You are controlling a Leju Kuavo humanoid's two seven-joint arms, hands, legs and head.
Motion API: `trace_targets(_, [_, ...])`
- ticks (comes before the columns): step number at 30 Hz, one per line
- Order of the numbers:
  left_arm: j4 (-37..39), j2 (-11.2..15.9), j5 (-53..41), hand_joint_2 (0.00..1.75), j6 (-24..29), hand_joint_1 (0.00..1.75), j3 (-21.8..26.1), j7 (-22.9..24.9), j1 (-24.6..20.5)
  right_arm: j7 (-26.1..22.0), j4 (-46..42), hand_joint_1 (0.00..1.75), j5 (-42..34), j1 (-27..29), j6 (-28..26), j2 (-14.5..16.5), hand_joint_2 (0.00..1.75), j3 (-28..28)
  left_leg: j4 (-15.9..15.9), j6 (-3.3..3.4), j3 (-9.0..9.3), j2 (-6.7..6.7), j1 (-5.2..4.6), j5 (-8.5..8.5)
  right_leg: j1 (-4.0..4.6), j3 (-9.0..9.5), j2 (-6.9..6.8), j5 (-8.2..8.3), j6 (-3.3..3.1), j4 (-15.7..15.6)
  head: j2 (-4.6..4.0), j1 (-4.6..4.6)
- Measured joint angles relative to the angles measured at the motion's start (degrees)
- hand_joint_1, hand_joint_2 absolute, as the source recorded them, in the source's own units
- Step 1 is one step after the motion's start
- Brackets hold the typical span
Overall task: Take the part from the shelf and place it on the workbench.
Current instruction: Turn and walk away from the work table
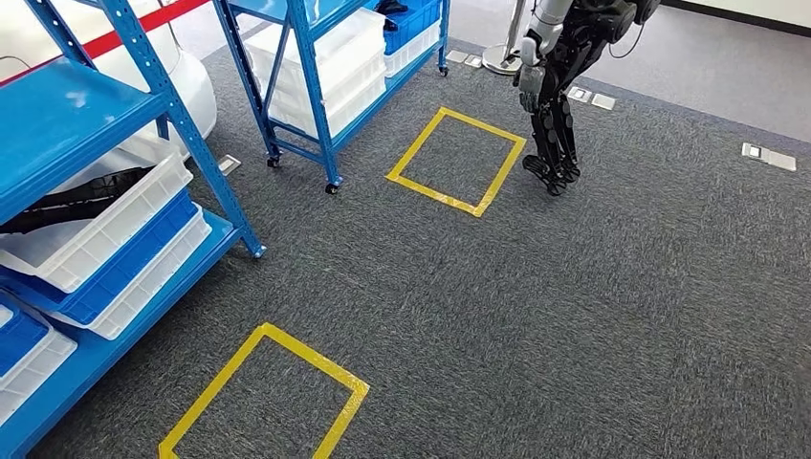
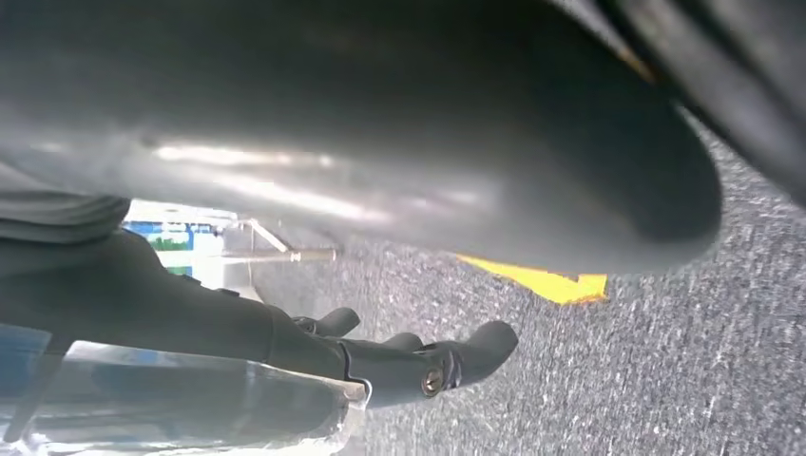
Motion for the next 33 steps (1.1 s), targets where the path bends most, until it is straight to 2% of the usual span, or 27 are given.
trace_targets(1, [0.00, -0.05, 0.01, 0.00, 0.03, 0.00, 0.01, -0.03, 0.07, -0.03, 0.00, 0.00, 0.03, 0.03, 0.00, 0.07, 0.00, 0.07, 1.12, -0.28, -0.62, 1.46, -0.01, -0.79, -0.01, -0.02, -0.78, 0.18, -0.47, -0.12, 0.00, -0.23])
trace_targets(3, [-0.01, -0.12, 0.00, 0.00, 0.07, 0.00, 0.02, -0.06, 0.07, -0.10, 0.00, 0.00, 0.05, 0.22, 0.00, 0.09, 0.00, 0.14, 6.70, -0.67, -3.23, 5.29, -0.07, -4.20, 0.15, -0.08, -2.50, 0.26, -1.14, -0.24, 0.00, -0.73])
trace_targets(4, [-0.01, -0.14, -0.01, 0.00, 0.08, 0.00, 0.02, -0.06, 0.05, -0.13, 0.01, 0.00, 0.05, 0.31, 0.00, 0.07, 0.00, 0.15, 10.70, -0.83, -5.08, 6.34, -0.02, -6.19, 0.32, -0.14, -3.45, 0.20, -1.33, -0.24, 0.00, -0.94])
trace_targets(5, [-0.01, -0.15, -0.01, 0.00, 0.08, 0.00, 0.02, -0.06, 0.09, -0.16, 0.01, 0.00, 0.03, 0.37, 0.00, 0.04, 0.00, 0.15, 14.14, -0.93, -6.65, 6.79, 0.06, -7.53, 0.47, -0.27, -4.41, 0.15, -1.40, -0.24, 0.00, -0.96])
trace_targets(6, [-0.01, -0.17, -0.01, 0.00, 0.08, 0.00, 0.02, -0.06, 0.17, -0.16, 0.02, 0.00, 0.03, 0.37, 0.00, 0.02, 0.00, 0.15, 15.97, -0.97, -7.41, 6.99, 0.11, -7.90, 0.56, -0.39, -5.30, 0.10, -1.47, -0.23, 0.00, -0.97])
trace_targets(7, [-0.01, -0.17, 0.00, 0.00, 0.08, 0.00, 0.02, -0.06, 0.25, -0.16, 0.02, 0.00, 0.04, 0.36, 0.00, 0.01, 0.00, 0.15, 15.56, -0.95, -6.97, 7.17, 0.13, -7.22, 0.61, -0.46, -6.17, 0.03, -1.54, -0.23, 0.00, -0.97])
trace_targets(8, [-0.01, -0.17, 0.01, 0.00, 0.08, 0.00, 0.03, -0.07, 0.33, -0.16, 0.02, 0.00, 0.05, 0.35, 0.00, 0.01, 0.00, 0.15, 12.80, -0.87, -5.25, 7.56, 0.13, -5.73, 0.64, -0.46, -6.95, -0.05, -1.63, -0.23, 0.00, -0.97])
trace_targets(10, [-0.01, -0.15, 0.02, 0.00, 0.08, 0.00, 0.07, -0.10, 0.30, -0.15, 0.02, 0.00, 0.08, 0.37, 0.00, -0.01, 0.00, 0.15, 4.72, -0.49, -0.32, 9.79, -0.03, -2.90, 0.90, -0.11, -8.22, -0.27, -1.58, -0.21, 0.00, -1.00])
trace_targets(11, [-0.01, -0.14, 0.02, 0.00, 0.08, 0.00, 0.10, -0.14, 0.21, -0.15, 0.02, 0.00, 0.09, 0.39, 0.00, -0.04, 0.00, 0.15, 1.94, -0.22, 1.28, 10.73, -0.18, -2.23, 1.06, 0.03, -8.72, -0.38, -1.43, -0.19, 0.00, -0.90])
trace_targets(12, [-0.01, -0.14, 0.02, 0.00, 0.05, 0.00, 0.14, -0.22, 0.13, -0.15, 0.02, 0.00, 0.10, 0.39, 0.00, -0.08, 0.00, 0.15, 0.53, 0.06, 2.01, 11.28, -0.37, -2.04, 1.22, 0.28, -9.17, -0.49, -1.23, -0.18, 0.00, -0.80])
trace_targets(14, [-0.01, -0.15, 0.04, 0.00, -0.05, 0.00, 0.23, -0.50, 0.12, -0.14, 0.02, 0.00, 0.10, 0.26, 0.00, -0.14, 0.00, 0.16, 0.11, 0.66, 1.82, 10.28, -0.58, -1.90, 1.32, 0.75, -10.14, -0.57, -0.74, -0.35, 0.00, -0.62])
trace_targets(15, [-0.01, -0.19, 0.07, 0.00, -0.13, 0.00, 0.28, -0.72, 0.20, -0.14, 0.02, 0.00, 0.11, 0.17, 0.00, -0.18, 0.00, 0.16, -0.16, 0.97, 1.90, 9.69, -0.46, -1.65, 1.22, 0.86, -10.00, -0.73, -0.47, -0.26, 0.00, -0.64])
trace_targets(16, [-0.01, -0.20, 0.11, 0.00, -0.22, 0.00, 0.32, -0.98, 0.27, -0.17, 0.03, 0.00, 0.13, 0.17, 0.00, -0.19, 0.00, 0.16, -0.45, 1.30, 2.01, 9.07, -0.27, -1.36, 1.15, 0.57, -9.02, -1.29, -0.29, 0.47, 0.00, -0.53])
trace_targets(17, [-0.01, -0.22, 0.15, 0.00, -0.36, 0.00, 0.35, -1.31, 0.30, -0.21, 0.03, 0.00, 0.15, 0.17, -0.03, -0.20, 0.00, 0.16, -0.74, 1.63, 2.09, 8.47, -0.05, -1.07, 1.09, -0.27, -7.55, -2.42, -0.27, 2.42, 0.00, -0.33])
trace_targets(19, [-0.01, -0.22, 0.13, 0.00, -0.82, 0.00, 0.38, -2.15, 0.31, -0.35, 0.03, 0.00, 0.10, 0.07, -0.15, -0.24, 0.00, 0.15, -0.86, 1.97, 1.93, 7.21, 0.11, -0.81, 0.92, -3.74, -4.49, -5.78, -0.56, 9.79, 0.00, 0.11])
trace_targets(20, [-0.01, -0.22, 0.06, 0.00, -1.16, 0.00, 0.39, -2.60, 0.33, -0.39, 0.02, 0.00, 0.02, -0.11, -0.22, -0.27, 0.00, 0.14, -0.85, 2.04, 1.81, 6.51, 0.09, -0.76, 0.90, -5.55, -3.92, -7.16, -0.60, 13.70, 0.00, 0.23])
trace_targets(21, [-0.01, -0.19, -0.07, 0.00, -1.62, 0.00, 0.39, -3.05, 0.38, -0.43, 0.02, 0.00, -0.13, -0.29, -0.28, -0.30, 0.00, 0.13, -0.84, 2.04, 1.77, 5.74, 0.08, -0.73, 0.87, -6.67, -3.69, -7.72, -0.42, 16.14, 0.00, 0.25])
trace_targets(22, [-0.01, -0.13, -0.28, 0.00, -2.15, 0.00, 0.38, -3.45, 0.45, -0.45, 0.02, 0.00, -0.31, -0.37, -0.33, -0.32, 0.00, 0.11, -0.81, 2.01, 1.80, 4.89, 0.10, -0.71, 0.76, -6.67, -3.59, -7.25, 0.00, 16.24, 0.00, 0.29])
trace_targets(23, [-0.01, -0.04, -0.51, 0.00, -2.75, 0.00, 0.38, -3.79, 0.50, -0.46, 0.03, 0.00, -0.56, -0.34, -0.38, -0.34, 0.00, 0.10, -0.77, 1.95, 1.90, 3.99, 0.13, -0.69, 0.57, -5.61, -3.37, -5.89, 0.56, 14.03, 0.00, 0.31])
trace_targets(24, [-0.01, 0.08, -0.80, 0.00, -3.36, 0.00, 0.37, -4.07, 0.54, -0.46, 0.03, 0.00, -0.85, -0.18, -0.42, -0.38, 0.00, 0.08, -0.71, 1.85, 1.99, 3.09, 0.17, -0.69, 0.29, -3.90, -2.83, -4.04, 1.17, 10.26, 0.00, 0.34])
trace_targets(25, [-0.01, 0.25, -1.13, 0.00, -3.95, 0.00, 0.37, -4.30, 0.55, -0.45, 0.05, 0.00, -1.21, 0.09, -0.46, -0.42, 0.00, 0.05, -0.55, 1.60, 1.98, 2.21, 0.10, -0.70, -0.06, -2.12, -1.46, -2.40, 1.64, 6.11, 0.00, 0.41])
trace_targets(26, [-0.01, 0.44, -1.49, 0.00, -4.58, 0.00, 0.36, -4.49, 0.54, -0.45, 0.08, 0.00, -1.65, 0.34, -0.55, -0.44, 0.00, -0.01, -0.35, 1.29, 1.79, 1.46, 0.04, -0.71, -0.31, -0.91, -0.22, -1.28, 1.76, 2.95, 0.00, 0.42])
trace_targets(28, [-0.01, 0.94, -2.24, 0.00, -5.75, 0.00, 0.28, -4.79, 0.60, -0.43, 0.13, 0.00, -2.52, 0.63, -0.78, -0.42, 0.00, -0.26, -0.15, 0.45, 1.20, 0.19, 0.01, -0.58, -0.31, -0.04, 1.17, -0.68, 1.22, 0.36, 0.00, 0.43])
trace_targets(30, [0.00, 1.49, -2.83, 0.00, -6.51, 0.00, 0.06, -4.91, 0.86, -0.39, 0.12, 0.00, -3.14, 0.57, -0.97, -0.25, 0.00, -0.57, -0.19, -0.25, 0.71, -0.58, 0.25, -0.36, -0.17, 0.08, 0.00, -0.47, 0.28, 0.25, 0.00, 0.41])
trace_targets(31, [0.00, 1.72, -3.06, 0.00, -6.84, 0.00, -0.07, -4.95, 0.98, -0.36, 0.11, 0.00, -3.41, 0.61, -1.03, -0.18, 0.00, -0.79, 0.43, -0.52, 0.29, 0.32, 0.24, -0.77, -0.21, 0.18, -0.69, -0.34, -0.14, 0.18, 0.00, 0.21])
trace_targets(32, [0.00, 1.93, -3.32, 0.00, -7.09, 0.00, -0.16, -4.97, 1.02, -0.32, 0.11, 0.00, -3.66, 0.74, -1.10, -0.10, 0.00, -1.02, 1.91, -0.74, -0.51, 1.79, 0.18, -1.73, -0.28, 0.20, -1.44, -0.24, -0.47, 0.09, 0.00, -0.13])
trace_targets(33, [0.00, 2.16, -3.53, 0.00, -7.38, 0.00, -0.25, -5.01, 1.01, -0.29, 0.12, 0.00, -3.94, 0.93, -1.17, -0.08, 0.00, -1.28, 4.70, -0.92, -1.87, 3.74, 0.14, -3.37, -0.23, 0.20, -2.29, -0.24, -0.75, 0.04, 0.00, -0.48])
